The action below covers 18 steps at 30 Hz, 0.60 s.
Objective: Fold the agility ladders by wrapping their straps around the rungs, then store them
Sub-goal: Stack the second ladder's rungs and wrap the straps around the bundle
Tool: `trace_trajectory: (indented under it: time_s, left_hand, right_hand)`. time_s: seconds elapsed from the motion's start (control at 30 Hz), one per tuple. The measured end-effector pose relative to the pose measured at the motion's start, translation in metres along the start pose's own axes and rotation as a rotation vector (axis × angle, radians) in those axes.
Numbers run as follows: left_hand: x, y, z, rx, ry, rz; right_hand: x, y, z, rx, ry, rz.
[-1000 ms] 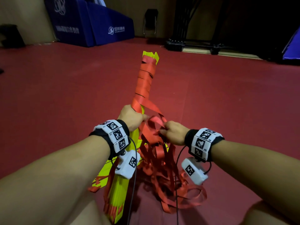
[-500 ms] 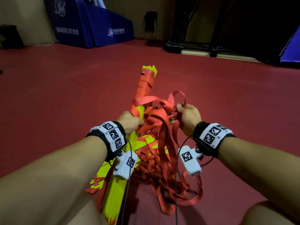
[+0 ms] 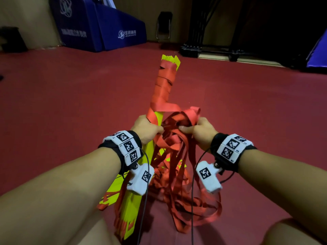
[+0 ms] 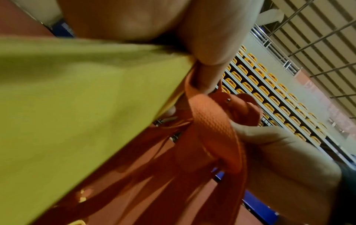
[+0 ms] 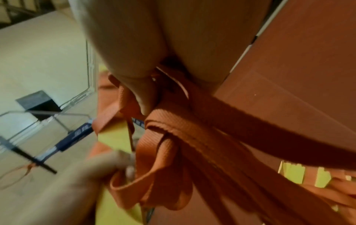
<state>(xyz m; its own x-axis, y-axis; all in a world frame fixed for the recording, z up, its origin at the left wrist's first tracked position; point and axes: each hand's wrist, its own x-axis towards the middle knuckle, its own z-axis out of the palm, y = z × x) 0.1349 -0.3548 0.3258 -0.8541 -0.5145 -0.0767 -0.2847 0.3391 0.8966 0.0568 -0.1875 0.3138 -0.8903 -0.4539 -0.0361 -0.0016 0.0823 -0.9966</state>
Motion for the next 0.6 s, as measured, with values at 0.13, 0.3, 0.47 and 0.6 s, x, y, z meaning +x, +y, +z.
trace_trajectory:
  time_s: [0.13,0.3,0.47,0.6]
  left_hand:
    - [0.011,-0.013,-0.010,0.078,0.145,-0.048]
    - [0.014,-0.015,-0.013,0.045,0.213,-0.062]
    - [0.014,-0.010,-0.007,-0.003,0.218,-0.024]
    - [0.015,-0.009,-0.009,-0.046,0.293,-0.006]
  right_hand:
    - [0.010,-0.005,-0.012,0.301,0.140,0.087]
    - [0.018,0.001,-0.019,0.393,0.265,0.183]
    - [0.032,0.012,-0.023,0.094,0.388,0.251]
    - [0.023,0.001,-0.034,-0.298,0.426,0.323]
